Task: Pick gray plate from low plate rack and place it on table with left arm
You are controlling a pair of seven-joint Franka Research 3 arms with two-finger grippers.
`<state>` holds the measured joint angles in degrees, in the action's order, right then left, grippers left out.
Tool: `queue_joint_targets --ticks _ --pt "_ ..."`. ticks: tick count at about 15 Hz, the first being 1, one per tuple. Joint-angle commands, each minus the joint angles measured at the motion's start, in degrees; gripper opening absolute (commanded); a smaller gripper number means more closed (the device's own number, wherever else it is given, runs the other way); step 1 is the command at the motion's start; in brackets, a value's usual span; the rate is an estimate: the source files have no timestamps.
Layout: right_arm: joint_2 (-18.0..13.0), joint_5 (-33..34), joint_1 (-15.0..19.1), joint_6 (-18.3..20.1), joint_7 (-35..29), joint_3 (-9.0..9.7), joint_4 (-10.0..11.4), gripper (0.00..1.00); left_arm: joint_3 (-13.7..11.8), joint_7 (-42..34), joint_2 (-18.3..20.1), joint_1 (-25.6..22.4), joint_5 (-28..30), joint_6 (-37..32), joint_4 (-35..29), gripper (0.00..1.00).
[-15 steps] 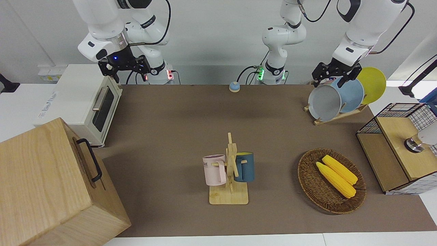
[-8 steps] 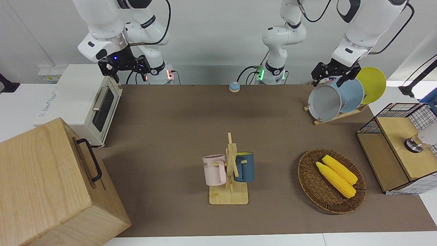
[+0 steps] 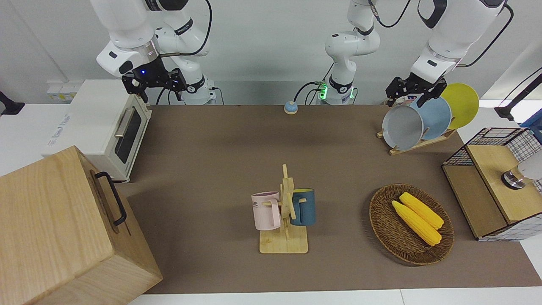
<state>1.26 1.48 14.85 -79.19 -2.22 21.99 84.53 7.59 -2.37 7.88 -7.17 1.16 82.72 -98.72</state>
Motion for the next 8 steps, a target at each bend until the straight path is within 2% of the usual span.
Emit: queue_joint_targets --ticks 1,4,8 --pt "-0.12 0.37 1.32 0.62 -0.68 1.13 -0.41 0.983 -0.29 -0.53 7.75 -0.30 0.95 3.93 -9.45 0.99" --pt "-0.12 0.37 1.32 0.62 -0.68 1.13 -0.41 0.983 -0.47 -0.97 11.62 -0.13 0.95 7.27 -14.91 0.99" --pt "-0.12 0.37 1.32 0.62 -0.68 1.21 -0.41 0.983 -0.55 -1.49 14.00 -0.13 0.95 9.56 -18.78 0.99"
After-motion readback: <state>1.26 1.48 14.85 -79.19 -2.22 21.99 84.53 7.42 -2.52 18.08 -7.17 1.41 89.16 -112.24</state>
